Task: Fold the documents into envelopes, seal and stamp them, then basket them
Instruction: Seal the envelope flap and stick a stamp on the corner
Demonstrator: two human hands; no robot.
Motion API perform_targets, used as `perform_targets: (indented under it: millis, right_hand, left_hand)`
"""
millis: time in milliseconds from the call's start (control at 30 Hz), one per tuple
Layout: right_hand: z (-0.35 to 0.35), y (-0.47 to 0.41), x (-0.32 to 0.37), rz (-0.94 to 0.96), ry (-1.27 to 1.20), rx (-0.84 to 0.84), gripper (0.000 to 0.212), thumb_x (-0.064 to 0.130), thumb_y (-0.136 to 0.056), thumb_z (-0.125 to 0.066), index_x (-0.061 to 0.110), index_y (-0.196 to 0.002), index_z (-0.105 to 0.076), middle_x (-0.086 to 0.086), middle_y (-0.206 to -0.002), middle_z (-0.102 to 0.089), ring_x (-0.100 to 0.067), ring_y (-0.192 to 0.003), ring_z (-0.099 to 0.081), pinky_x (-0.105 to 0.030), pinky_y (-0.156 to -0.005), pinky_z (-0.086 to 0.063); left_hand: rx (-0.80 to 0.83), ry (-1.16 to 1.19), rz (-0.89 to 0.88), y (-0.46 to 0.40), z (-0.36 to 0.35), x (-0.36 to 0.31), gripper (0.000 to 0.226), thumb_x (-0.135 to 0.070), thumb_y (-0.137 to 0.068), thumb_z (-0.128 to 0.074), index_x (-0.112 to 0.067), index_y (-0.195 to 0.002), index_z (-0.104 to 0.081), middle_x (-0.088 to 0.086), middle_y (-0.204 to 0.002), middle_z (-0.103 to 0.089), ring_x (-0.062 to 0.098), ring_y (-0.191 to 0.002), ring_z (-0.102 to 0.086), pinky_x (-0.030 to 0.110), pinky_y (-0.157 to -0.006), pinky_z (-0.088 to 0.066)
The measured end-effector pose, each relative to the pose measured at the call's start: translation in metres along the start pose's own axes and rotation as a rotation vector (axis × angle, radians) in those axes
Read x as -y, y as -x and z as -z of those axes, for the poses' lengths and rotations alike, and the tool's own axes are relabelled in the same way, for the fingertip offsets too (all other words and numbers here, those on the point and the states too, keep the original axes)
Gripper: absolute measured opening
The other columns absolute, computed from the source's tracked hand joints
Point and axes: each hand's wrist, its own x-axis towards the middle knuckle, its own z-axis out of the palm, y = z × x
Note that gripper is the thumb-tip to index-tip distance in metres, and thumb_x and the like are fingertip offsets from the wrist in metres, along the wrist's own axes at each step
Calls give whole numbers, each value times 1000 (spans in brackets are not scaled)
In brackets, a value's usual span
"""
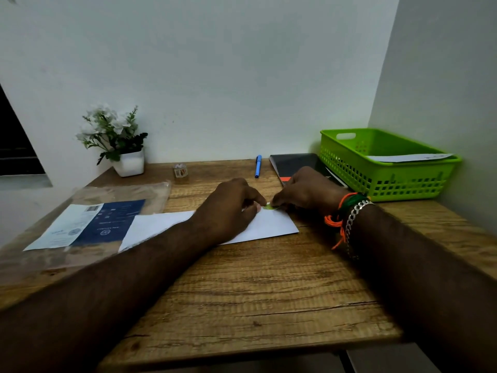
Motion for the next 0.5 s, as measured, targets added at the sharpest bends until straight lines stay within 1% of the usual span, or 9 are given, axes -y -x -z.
perform_targets:
  millis: [100, 200, 333, 400, 467, 500]
  right_hand:
    - [-2, -3, -2, 28, 22, -18, 21, 26, -73, -88, 7, -71, -77, 0, -59, -67, -12, -53, -58, -25, -56, -43]
    - [-5, -4, -3, 36, 70, -41, 29, 33, -69, -89, 7, -76, -78, -4, -67, -69, -17, -61, -60, -28, -60, -45]
    - [-3, -6, -4, 14, 113, -60, 41, 44, -63, -91, 8, -74, -76, -3, -69, -71, -17, -62, -61, -27, -56, -43]
    - [0, -5, -6, -14, 143, -72, 47, 49, -61, -91, 9, -76, -71, -3, -73, -69, -18, -65, -61, -25, -53, -40]
    - [3, -3, -8, -34, 156, -68, 46, 48, -64, -91, 9, -74, -69, -3, -70, -66, -16, -63, -59, -25, -51, -38]
    - [6, -3, -9, -38, 137, -53, 40, 43, -67, -90, 8, -73, -72, -2, -66, -67, -16, -60, -60, -24, -52, -40]
  left_hand:
    - [5, -1, -5, -1, -1, 2, 22, -24, -97, -66, -31, -115, -77, -6, -97, -61, 7, -88, -56, 24, -75, -44]
    - [12, 7, -3, -2, 0, 2, 21, -24, -97, -67, -31, -113, -78, -6, -97, -61, 6, -88, -57, 23, -74, -44]
    - [18, 14, -2, -2, 1, 0, 20, -23, -97, -67, -30, -113, -78, -7, -99, -62, 6, -89, -58, 22, -75, -46]
    - [30, 10, 6, -3, 1, -1, 20, -23, -98, -66, -29, -114, -77, -7, -99, -62, 6, -88, -57, 20, -72, -44]
    - [39, 0, 12, -3, 1, -1, 20, -23, -98, -66, -30, -114, -76, -8, -100, -61, 5, -88, -56, 20, -73, -45]
    - [43, -1, 17, -4, 1, -2, 20, -23, -99, -65, -30, -114, -76, -8, -101, -61, 5, -89, -56, 21, -74, -46]
